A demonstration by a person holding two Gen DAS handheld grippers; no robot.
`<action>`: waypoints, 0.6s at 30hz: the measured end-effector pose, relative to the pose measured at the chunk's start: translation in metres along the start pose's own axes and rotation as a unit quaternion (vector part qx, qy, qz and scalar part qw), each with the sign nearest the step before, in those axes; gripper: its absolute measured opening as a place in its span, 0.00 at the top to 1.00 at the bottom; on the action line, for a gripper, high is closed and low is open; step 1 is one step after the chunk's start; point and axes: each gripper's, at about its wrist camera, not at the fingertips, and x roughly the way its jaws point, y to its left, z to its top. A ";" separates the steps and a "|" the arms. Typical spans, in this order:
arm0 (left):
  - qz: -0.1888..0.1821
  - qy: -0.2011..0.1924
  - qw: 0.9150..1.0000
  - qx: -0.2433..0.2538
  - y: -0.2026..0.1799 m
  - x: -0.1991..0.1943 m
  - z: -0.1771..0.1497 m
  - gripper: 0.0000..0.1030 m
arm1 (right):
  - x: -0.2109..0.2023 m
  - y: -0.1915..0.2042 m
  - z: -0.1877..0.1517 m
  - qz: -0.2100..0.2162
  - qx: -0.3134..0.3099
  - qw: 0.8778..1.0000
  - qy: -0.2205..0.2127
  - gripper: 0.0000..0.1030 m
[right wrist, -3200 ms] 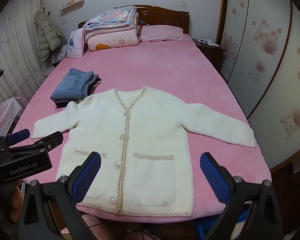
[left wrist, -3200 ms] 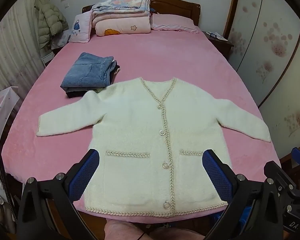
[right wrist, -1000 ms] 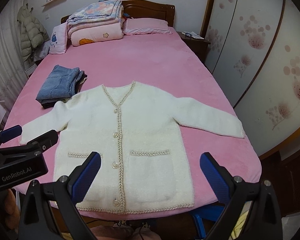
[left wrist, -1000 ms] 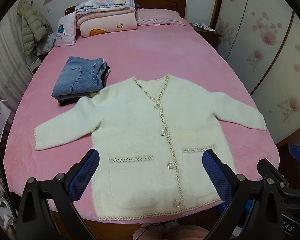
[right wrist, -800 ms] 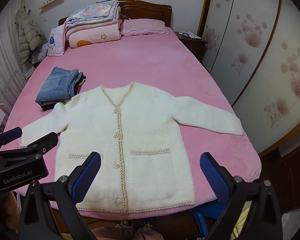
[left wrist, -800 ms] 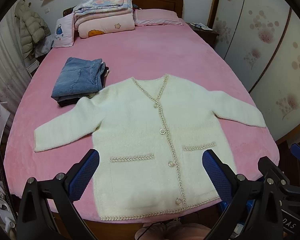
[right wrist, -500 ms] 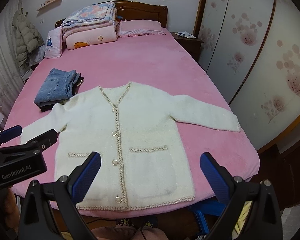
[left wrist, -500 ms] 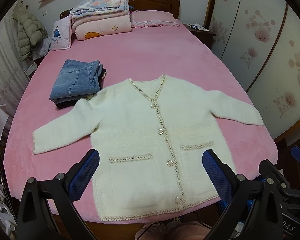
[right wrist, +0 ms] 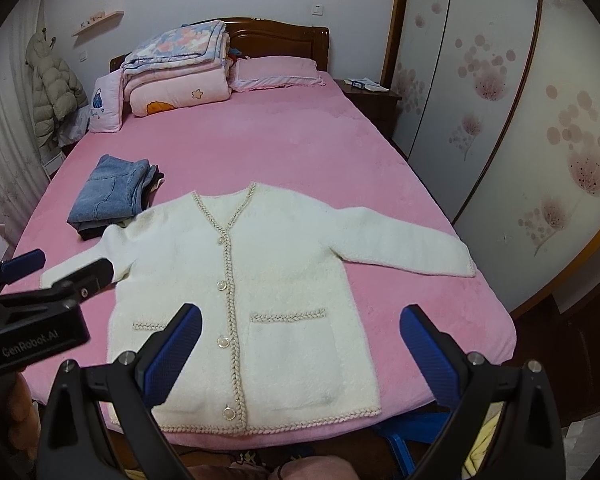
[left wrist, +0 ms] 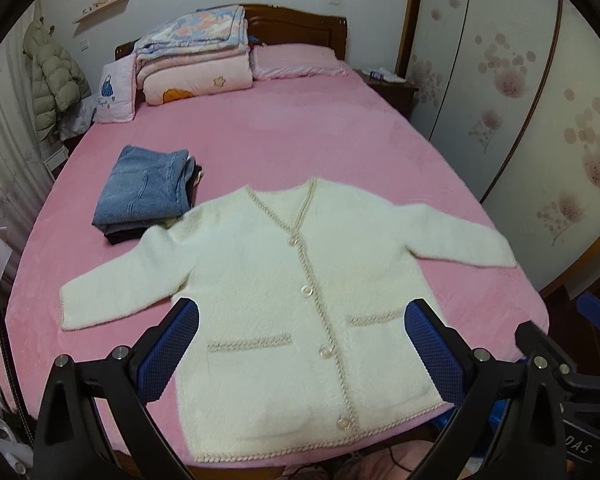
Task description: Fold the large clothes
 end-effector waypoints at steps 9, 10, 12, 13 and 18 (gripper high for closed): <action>-0.048 -0.084 0.995 -0.021 -0.037 0.006 0.037 0.01 | 0.019 -0.072 0.009 0.016 0.055 0.998 -0.035 0.04; -0.043 -0.078 0.996 -0.013 -0.050 0.014 0.042 0.01 | 0.028 -0.092 0.012 0.025 0.071 0.997 -0.035 0.04; -0.045 -0.061 0.997 0.000 -0.079 0.036 0.055 0.01 | 0.043 -0.121 0.014 0.043 0.094 0.994 -0.032 0.05; -0.043 -0.054 0.998 0.002 -0.093 0.046 0.060 0.01 | 0.056 -0.146 0.015 0.053 0.113 0.992 -0.032 0.06; -0.044 -0.011 0.999 0.018 -0.187 0.127 0.084 0.01 | 0.133 -0.246 0.018 0.078 0.167 0.983 0.008 0.29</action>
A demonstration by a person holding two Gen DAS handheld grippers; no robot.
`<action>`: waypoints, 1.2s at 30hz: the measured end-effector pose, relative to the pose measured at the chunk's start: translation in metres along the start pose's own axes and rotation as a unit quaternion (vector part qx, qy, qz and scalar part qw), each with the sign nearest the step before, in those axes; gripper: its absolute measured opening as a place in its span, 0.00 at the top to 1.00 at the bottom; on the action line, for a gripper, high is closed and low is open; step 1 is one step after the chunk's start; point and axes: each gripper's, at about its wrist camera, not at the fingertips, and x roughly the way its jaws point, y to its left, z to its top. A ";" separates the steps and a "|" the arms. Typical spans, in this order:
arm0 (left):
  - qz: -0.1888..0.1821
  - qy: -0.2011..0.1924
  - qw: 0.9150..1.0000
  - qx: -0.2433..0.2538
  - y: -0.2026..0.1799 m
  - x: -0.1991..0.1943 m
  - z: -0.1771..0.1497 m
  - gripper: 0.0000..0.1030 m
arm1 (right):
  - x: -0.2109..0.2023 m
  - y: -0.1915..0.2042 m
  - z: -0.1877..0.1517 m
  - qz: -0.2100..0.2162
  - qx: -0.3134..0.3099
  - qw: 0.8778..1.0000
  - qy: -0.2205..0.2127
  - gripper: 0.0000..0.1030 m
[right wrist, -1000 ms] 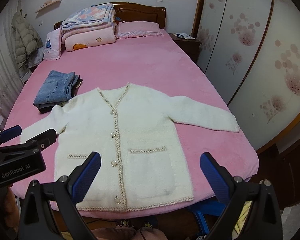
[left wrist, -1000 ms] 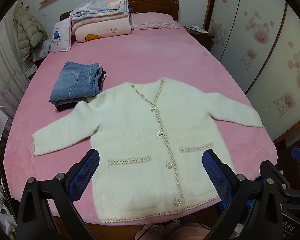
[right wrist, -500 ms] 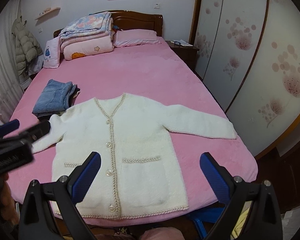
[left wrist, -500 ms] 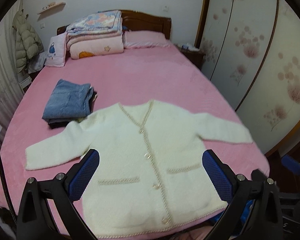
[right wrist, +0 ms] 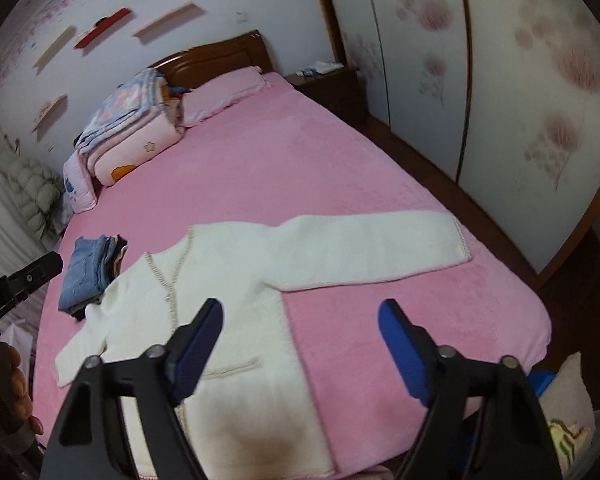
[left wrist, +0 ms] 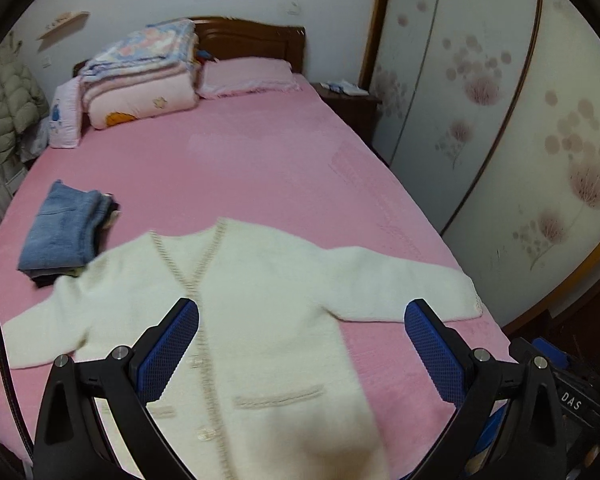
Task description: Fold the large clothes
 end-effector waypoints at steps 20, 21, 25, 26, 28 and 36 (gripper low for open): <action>0.012 0.150 0.987 0.064 -0.232 0.364 -0.029 0.02 | 0.272 -0.308 0.002 0.065 0.268 0.947 0.163 0.46; 0.009 0.151 0.986 0.064 -0.236 0.366 -0.029 0.02 | 0.276 -0.311 0.003 0.070 0.272 0.947 0.157 0.46; 0.003 0.148 0.987 0.066 -0.242 0.362 -0.027 0.02 | 0.290 -0.322 0.017 0.070 0.276 0.948 0.140 0.60; 0.001 0.148 0.987 0.063 -0.241 0.358 -0.026 0.02 | 0.294 -0.324 0.020 0.067 0.278 0.948 0.139 0.70; -0.001 0.147 0.988 0.054 -0.233 0.349 -0.024 0.02 | 0.298 -0.323 0.023 0.070 0.278 0.947 0.143 0.90; 0.024 0.130 0.991 -0.007 -0.155 0.279 -0.019 0.02 | 0.232 -0.264 0.071 0.066 0.154 0.983 0.075 0.93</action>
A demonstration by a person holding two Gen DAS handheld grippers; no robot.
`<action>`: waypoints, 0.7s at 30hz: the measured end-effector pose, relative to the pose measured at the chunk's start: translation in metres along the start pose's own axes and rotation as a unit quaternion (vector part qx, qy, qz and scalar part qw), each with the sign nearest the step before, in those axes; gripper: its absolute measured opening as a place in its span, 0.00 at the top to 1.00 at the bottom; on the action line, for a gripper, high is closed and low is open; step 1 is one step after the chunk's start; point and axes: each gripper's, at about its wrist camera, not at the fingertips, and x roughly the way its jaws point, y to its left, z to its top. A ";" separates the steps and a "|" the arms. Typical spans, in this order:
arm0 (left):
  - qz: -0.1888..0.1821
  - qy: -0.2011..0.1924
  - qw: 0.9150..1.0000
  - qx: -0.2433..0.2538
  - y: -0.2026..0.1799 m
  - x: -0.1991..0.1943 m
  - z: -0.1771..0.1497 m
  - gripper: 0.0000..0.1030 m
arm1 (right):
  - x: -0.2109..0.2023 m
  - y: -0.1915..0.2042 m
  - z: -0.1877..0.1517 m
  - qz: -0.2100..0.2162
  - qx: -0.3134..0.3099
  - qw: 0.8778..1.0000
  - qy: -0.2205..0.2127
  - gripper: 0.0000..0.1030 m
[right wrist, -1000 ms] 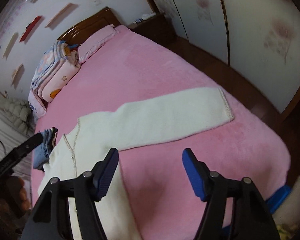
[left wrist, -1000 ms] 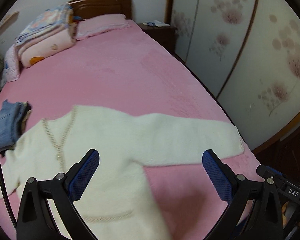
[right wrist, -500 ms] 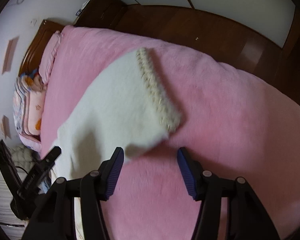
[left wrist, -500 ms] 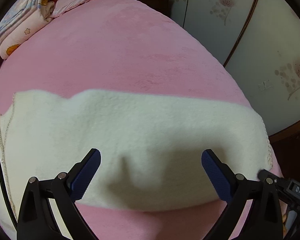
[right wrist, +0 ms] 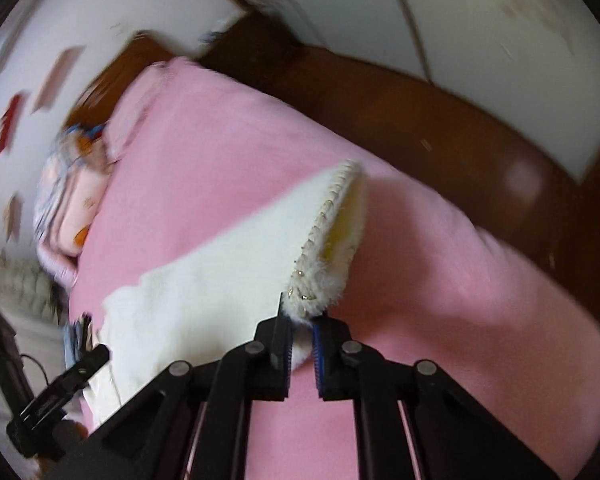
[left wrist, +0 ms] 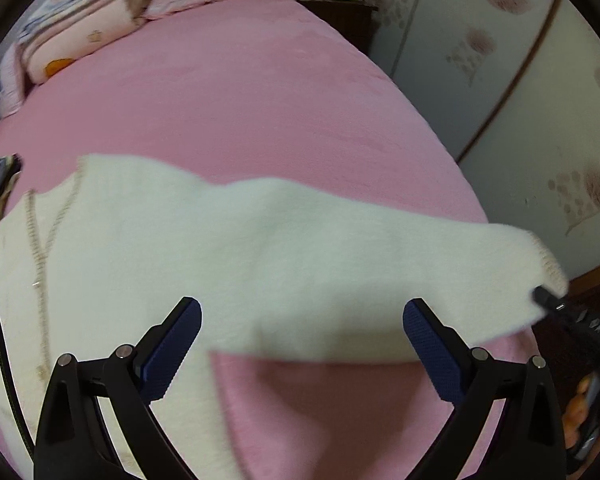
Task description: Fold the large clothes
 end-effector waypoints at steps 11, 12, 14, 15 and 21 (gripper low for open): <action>0.054 -0.097 0.979 -0.173 0.246 -0.121 -0.032 0.02 | -0.042 0.294 -0.040 0.140 -0.250 0.957 -0.040 0.93; 0.055 -0.101 0.976 -0.183 0.268 -0.127 -0.030 0.02 | -0.037 0.325 -0.056 0.154 -0.269 0.950 -0.038 0.93; 0.058 -0.108 0.971 -0.203 0.319 -0.137 -0.040 0.02 | -0.023 0.380 -0.088 0.169 -0.301 0.938 -0.031 0.93; 0.060 -0.110 0.969 -0.213 0.349 -0.138 -0.047 0.02 | -0.014 0.404 -0.109 0.174 -0.317 0.932 -0.026 0.92; 0.048 -0.063 0.964 -0.254 0.472 -0.110 -0.080 0.02 | 0.102 0.503 -0.244 0.112 -0.378 0.917 0.063 0.56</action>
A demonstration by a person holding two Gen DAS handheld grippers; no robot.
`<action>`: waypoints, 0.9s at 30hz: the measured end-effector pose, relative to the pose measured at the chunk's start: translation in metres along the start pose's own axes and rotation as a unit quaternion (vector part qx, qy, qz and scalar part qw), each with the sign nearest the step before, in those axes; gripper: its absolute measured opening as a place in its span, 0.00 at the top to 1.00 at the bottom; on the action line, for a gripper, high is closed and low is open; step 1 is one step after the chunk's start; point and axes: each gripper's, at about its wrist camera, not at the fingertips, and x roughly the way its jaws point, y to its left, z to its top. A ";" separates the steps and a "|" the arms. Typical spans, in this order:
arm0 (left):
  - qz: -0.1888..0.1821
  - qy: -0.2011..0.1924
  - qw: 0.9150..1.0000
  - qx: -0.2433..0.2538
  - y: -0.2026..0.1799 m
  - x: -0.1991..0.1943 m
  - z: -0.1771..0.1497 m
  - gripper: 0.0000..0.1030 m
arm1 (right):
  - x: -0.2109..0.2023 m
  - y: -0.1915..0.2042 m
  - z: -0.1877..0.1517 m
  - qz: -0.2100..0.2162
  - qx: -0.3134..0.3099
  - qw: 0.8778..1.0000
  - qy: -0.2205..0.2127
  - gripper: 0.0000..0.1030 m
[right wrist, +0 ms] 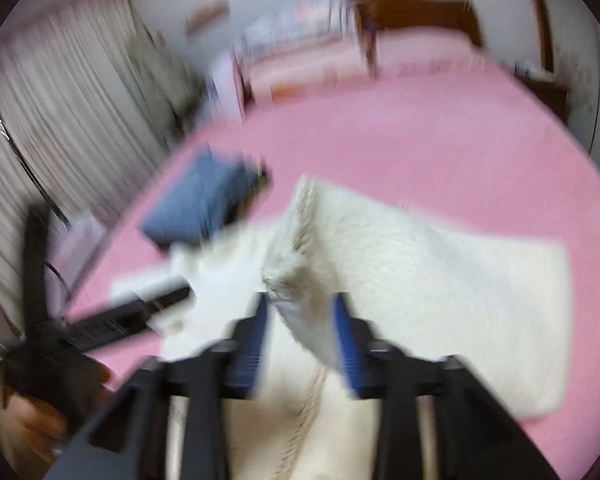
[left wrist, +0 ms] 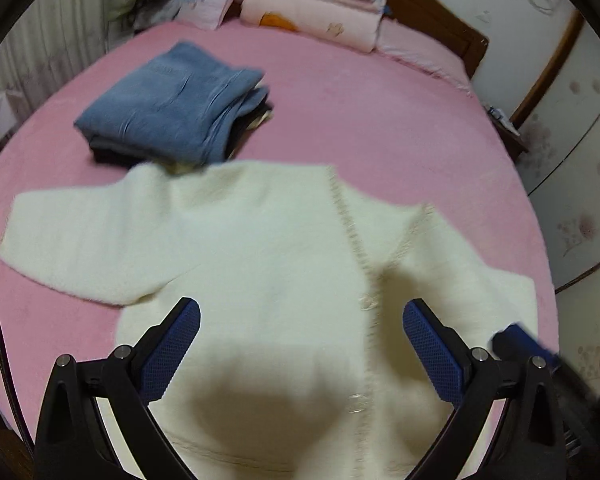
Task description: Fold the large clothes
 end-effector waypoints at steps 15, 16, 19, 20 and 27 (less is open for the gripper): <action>-0.201 0.156 0.967 -0.017 0.001 0.148 -0.041 0.39 | 0.012 -0.057 -0.110 -0.064 0.157 0.981 0.097 0.56; -0.210 0.170 0.963 -0.020 -0.005 0.160 -0.045 0.40 | 0.010 -0.063 -0.111 -0.069 0.168 0.979 0.092 0.56; -0.204 0.175 0.963 -0.021 -0.015 0.182 -0.053 0.41 | 0.004 -0.079 -0.121 -0.078 0.195 0.974 0.082 0.56; -0.203 0.171 0.964 -0.023 -0.018 0.185 -0.054 0.41 | 0.004 -0.084 -0.126 -0.079 0.201 0.973 0.081 0.56; -0.167 0.162 0.972 0.020 -0.060 0.173 -0.047 0.83 | 0.009 -0.098 -0.136 -0.081 0.221 0.969 0.081 0.56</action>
